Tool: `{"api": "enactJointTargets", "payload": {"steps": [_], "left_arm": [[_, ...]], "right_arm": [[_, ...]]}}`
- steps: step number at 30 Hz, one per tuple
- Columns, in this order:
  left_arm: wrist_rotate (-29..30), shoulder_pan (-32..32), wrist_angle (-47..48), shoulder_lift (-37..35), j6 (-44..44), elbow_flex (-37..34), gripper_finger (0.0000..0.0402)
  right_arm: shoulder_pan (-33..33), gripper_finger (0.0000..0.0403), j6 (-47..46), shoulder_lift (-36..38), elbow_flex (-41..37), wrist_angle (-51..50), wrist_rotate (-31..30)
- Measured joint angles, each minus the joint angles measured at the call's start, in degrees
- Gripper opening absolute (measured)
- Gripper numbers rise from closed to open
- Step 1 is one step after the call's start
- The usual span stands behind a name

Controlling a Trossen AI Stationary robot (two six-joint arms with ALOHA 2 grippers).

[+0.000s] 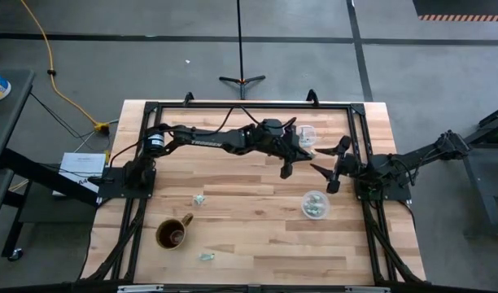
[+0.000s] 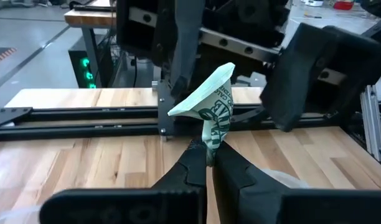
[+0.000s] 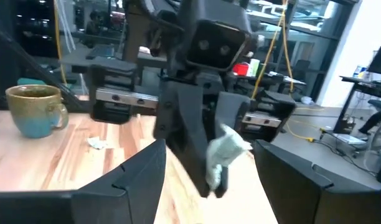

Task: Pick and place items into bin
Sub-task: Put the green stevia packet into the bottom transparent bin

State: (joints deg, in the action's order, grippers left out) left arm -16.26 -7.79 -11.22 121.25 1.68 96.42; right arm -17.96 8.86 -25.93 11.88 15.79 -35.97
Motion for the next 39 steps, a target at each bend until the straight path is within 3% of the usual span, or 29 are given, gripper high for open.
{"api": "enactJointTargets", "payload": {"steps": [15,33,39], "left_arm": [[-1.3,0.0,-2.8,0.0,0.0,0.0,0.0042],[-2.5,0.0,-3.2,0.0,0.9,0.0,0.0061],[-7.2,-0.1,-2.3,0.0,1.1,0.0,0.0117]], "right_arm": [[0.0,0.0228,0.2,0.0,0.0,2.4,-1.3],[0.0,0.0018,1.3,0.0,0.0,2.5,-0.6],[0.0,0.0010,2.1,0.2,0.0,3.5,-0.4]]}}
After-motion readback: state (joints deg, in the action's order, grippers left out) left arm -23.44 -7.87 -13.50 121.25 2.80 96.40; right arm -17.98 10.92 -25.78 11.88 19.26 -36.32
